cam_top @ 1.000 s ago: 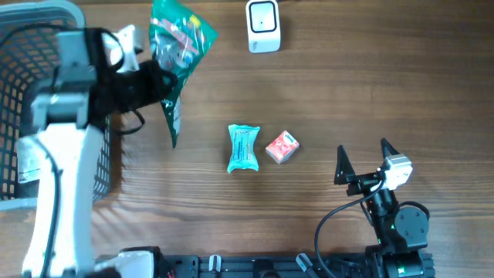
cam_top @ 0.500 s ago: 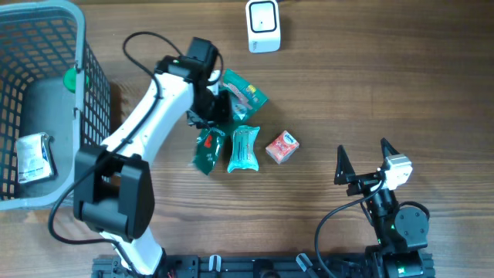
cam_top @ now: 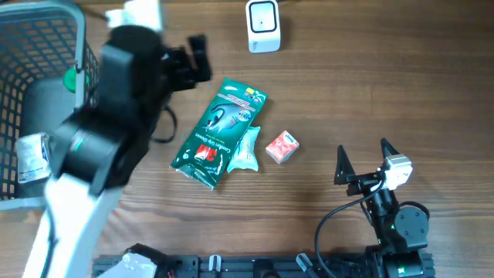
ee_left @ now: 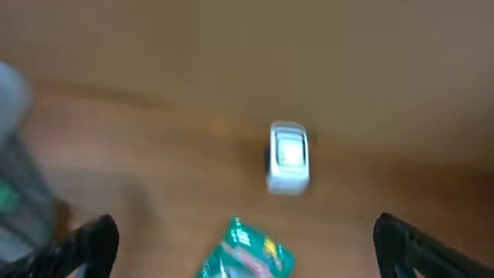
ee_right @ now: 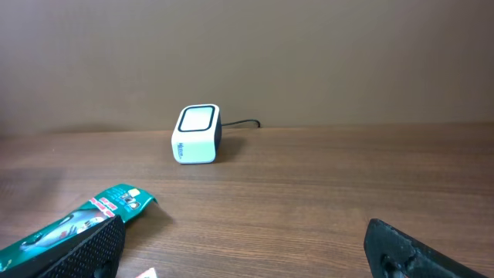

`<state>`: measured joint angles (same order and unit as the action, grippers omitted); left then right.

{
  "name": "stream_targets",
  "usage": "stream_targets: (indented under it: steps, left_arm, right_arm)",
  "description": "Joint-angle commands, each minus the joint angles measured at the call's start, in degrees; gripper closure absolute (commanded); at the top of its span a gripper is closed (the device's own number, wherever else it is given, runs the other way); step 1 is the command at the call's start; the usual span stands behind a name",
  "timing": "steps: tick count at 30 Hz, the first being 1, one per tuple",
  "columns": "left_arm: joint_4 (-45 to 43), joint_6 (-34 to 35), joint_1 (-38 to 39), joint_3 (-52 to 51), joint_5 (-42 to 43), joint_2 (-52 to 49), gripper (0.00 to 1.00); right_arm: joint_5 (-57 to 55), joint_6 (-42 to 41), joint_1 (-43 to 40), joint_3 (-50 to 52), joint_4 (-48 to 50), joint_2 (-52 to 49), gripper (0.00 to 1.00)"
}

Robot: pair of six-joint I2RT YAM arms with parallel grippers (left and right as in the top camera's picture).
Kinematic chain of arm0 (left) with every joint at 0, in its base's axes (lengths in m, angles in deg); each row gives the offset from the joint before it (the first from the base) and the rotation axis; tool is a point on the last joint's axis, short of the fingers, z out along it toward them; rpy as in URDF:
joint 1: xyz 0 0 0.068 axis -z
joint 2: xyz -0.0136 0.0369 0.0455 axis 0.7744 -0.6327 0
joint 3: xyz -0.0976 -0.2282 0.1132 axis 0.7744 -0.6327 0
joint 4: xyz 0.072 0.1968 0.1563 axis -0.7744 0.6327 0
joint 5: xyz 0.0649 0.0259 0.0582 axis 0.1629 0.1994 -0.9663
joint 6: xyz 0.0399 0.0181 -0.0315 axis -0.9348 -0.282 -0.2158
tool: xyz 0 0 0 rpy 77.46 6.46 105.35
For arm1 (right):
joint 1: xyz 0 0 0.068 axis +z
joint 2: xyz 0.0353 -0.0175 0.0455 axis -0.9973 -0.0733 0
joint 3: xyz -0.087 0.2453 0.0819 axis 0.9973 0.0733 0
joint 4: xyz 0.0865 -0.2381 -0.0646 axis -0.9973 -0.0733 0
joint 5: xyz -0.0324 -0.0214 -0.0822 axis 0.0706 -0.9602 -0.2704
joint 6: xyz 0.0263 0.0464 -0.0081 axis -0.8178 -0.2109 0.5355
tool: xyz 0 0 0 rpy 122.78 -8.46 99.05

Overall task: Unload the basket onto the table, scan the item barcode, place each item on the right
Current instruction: 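Lift the green bag out and drop it beside the teal packet, then reach the left gripper into the basket and grasp the green-lidded jar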

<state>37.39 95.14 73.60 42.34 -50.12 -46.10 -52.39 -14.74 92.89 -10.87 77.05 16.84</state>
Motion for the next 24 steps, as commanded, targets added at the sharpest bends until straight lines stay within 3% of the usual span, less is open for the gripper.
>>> stream_targets:
  steps: [1, 6, 11, 13, 17, 20, 21, 22, 24]
  left_arm:
    - [0.0, 0.0, -0.3, 0.0, -18.0, 4.5, 0.00]
    - [-1.6, 7.6, -0.3, 0.0, -35.6, 8.3, 0.00]
    - [-11.8, 7.6, -0.4, 0.0, -49.6, 11.1, 0.00]
    - [-16.6, 7.6, -4.0, 0.0, -54.7, 11.2, 0.00]
    - [-16.5, 7.7, -17.1, -0.1, -54.5, 9.1, 0.00]
    - [-11.1, 13.4, -27.5, -0.1, -51.1, 4.7, 0.00]
    - [-7.8, 17.1, -31.0, -0.1, -45.0, 3.1, 0.00]
    - [-1.6, 23.7, -38.6, -0.1, -29.2, -0.5, 0.00]
    - [0.7, 23.6, -44.6, -0.1, -16.1, -4.1, 0.00]
  right_arm:
    - [0.0, 0.6, 0.2, 0.0, 0.1, 0.3, 0.00]
    - [0.0, 0.5, 0.2, 0.0, 0.1, 0.3, 0.00]
    - [0.0, 0.6, 0.2, 0.0, 0.1, 0.3, 0.00]
    - [0.0, 0.5, 0.2, 0.0, 0.1, 0.3, 0.00]
    - [0.0, 0.5, 0.2, 0.0, 0.1, 0.3, 0.00]
    - [0.0, 0.6, 0.2, 0.0, 0.1, 0.3, 0.00]
    - [0.0, 0.5, 0.2, 0.0, 0.1, 0.3, 0.00]
    - [0.0, 0.5, 0.2, 0.0, 0.1, 0.3, 0.00]
    - [0.0, 0.5, 0.2, 0.0, 0.1, 0.3, 0.00]
